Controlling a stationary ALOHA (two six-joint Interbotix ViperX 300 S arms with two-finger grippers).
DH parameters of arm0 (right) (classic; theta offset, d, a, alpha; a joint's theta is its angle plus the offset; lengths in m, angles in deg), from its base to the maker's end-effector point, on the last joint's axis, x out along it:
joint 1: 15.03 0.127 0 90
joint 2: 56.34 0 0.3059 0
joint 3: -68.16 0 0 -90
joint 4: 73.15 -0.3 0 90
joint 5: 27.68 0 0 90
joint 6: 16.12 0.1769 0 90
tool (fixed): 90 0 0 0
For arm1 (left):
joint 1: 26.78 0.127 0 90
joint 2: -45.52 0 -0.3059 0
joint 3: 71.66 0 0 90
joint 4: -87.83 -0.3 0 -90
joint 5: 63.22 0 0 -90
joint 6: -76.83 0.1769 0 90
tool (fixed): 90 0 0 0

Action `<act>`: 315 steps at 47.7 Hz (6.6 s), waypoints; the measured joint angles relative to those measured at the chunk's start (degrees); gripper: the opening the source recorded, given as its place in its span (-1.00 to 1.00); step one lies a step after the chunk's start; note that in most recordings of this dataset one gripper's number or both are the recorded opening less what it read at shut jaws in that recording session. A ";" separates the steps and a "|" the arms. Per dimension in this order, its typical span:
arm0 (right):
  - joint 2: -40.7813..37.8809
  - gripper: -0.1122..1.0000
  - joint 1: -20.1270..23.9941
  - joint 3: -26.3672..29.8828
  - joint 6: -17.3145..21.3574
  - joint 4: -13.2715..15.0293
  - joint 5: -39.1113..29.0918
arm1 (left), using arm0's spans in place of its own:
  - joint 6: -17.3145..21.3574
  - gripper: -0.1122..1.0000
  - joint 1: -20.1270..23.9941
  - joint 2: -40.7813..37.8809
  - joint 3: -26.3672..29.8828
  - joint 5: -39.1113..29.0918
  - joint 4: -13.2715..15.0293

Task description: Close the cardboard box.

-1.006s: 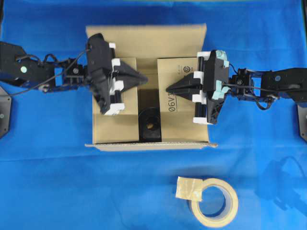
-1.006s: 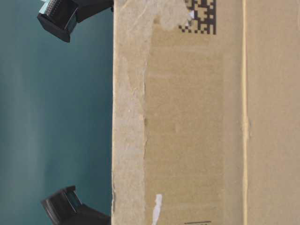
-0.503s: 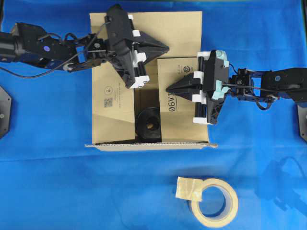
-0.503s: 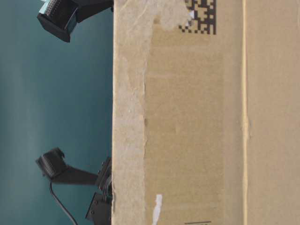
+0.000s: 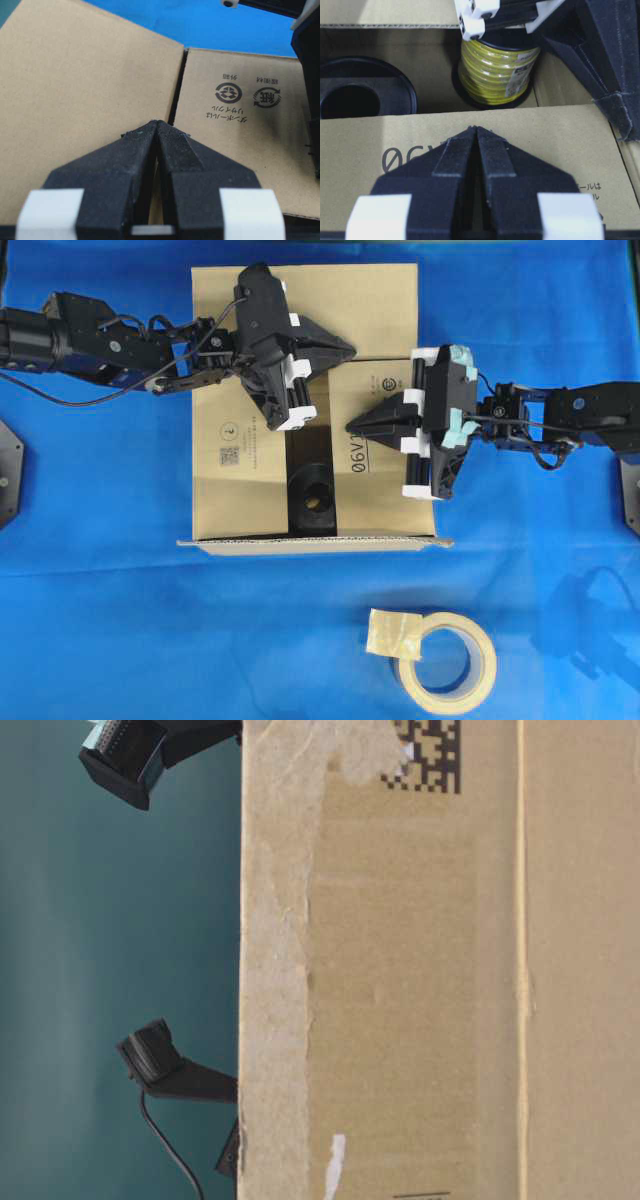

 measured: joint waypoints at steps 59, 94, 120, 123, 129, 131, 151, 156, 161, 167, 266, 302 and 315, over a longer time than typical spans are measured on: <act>26.63 -0.80 17.84 -2.37 0.09 0.09 -8.26 | -0.09 -0.80 -0.70 -0.26 -0.97 0.53 0.09; 19.16 -0.80 24.08 -5.45 -0.35 0.09 -6.15 | -0.09 -0.80 -1.41 -0.18 -1.41 0.35 0.09; 18.72 -0.80 8.26 -6.15 0.09 -0.53 -11.60 | -0.18 -0.80 -2.02 -0.26 -1.49 0.26 0.09; 17.58 -0.80 7.65 -6.15 0.09 -0.53 -11.78 | -0.18 -0.80 -2.02 -0.26 -1.49 0.26 0.09; 14.85 -0.80 7.38 -6.24 0.09 -0.62 -11.69 | -0.18 -0.80 -2.02 -0.26 -1.49 0.26 0.09; 14.15 -0.80 7.38 -6.24 0.09 -0.70 -11.60 | -0.18 -0.80 -2.11 -0.26 -1.49 0.26 0.09; 10.28 -0.80 7.21 -6.24 0.09 -2.64 -10.72 | -0.18 -0.80 -2.11 -0.26 -1.49 0.26 0.09; 10.28 -0.80 7.21 -6.24 0.09 -2.64 -10.72 | -0.18 -0.80 -2.11 -0.18 -1.49 0.18 0.09; 10.28 -0.80 7.21 -6.24 0.09 -2.64 -10.72 | -0.18 -0.80 -2.20 0.53 -1.49 -0.09 0.09; 10.20 -0.80 7.21 -6.24 0.09 -2.64 -10.55 | -0.26 -0.80 -2.72 2.99 -1.49 -1.23 0.09; 10.20 -0.80 6.86 -6.24 -0.62 -2.46 -8.44 | 7.56 -0.80 14.59 4.39 23.91 -62.23 -0.35; 10.20 -0.80 5.80 -6.24 -0.79 -2.11 -8.35 | 0.97 -0.80 2.81 12.04 18.98 -65.92 -0.09; 10.20 -0.80 5.36 -6.24 -0.70 -2.11 -8.35 | -2.37 -0.80 -2.20 14.85 13.45 -58.89 0.00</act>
